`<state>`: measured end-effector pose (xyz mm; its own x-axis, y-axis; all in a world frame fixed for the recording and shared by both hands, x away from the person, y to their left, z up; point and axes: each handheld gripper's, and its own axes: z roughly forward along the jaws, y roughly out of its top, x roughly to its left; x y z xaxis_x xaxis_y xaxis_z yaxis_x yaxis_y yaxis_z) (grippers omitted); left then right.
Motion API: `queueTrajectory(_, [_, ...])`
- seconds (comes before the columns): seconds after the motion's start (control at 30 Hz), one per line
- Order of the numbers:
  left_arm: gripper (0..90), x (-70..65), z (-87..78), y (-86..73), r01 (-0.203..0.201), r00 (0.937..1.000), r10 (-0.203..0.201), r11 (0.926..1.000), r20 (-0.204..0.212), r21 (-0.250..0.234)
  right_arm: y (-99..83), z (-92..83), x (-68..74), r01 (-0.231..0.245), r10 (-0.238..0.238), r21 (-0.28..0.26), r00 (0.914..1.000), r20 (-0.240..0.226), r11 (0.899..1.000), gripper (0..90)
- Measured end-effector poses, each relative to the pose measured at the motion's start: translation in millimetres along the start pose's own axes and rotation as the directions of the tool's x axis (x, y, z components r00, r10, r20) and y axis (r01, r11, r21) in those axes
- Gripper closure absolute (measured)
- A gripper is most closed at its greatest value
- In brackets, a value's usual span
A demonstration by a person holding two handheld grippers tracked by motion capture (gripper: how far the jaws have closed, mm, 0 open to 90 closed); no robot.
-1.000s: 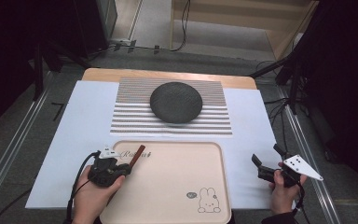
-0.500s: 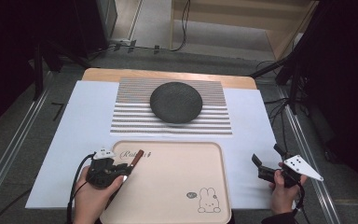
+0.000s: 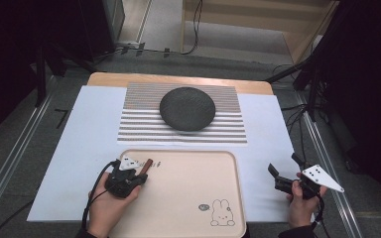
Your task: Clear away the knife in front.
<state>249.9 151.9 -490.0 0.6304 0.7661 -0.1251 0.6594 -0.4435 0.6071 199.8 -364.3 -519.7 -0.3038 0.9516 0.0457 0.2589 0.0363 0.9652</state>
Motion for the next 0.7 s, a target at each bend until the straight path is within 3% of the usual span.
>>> queueTrajectory(0.53, [89.6,35.5,-19.1,-23.5,0.074,0.9971,-0.075,0.9959,-0.015,-0.052,-0.1,0.1,0.3,0.002,-0.002,0.004,1.0000,0.004,1.000,1.3])
queueTrajectory(0.7, [89.5,41.4,-20.6,-29.4,0.087,0.9962,-0.085,0.9929,0.016,-0.082,-0.1,0.3,-0.5,0.006,-0.006,0.001,1.0000,0.005,1.000,1.2])
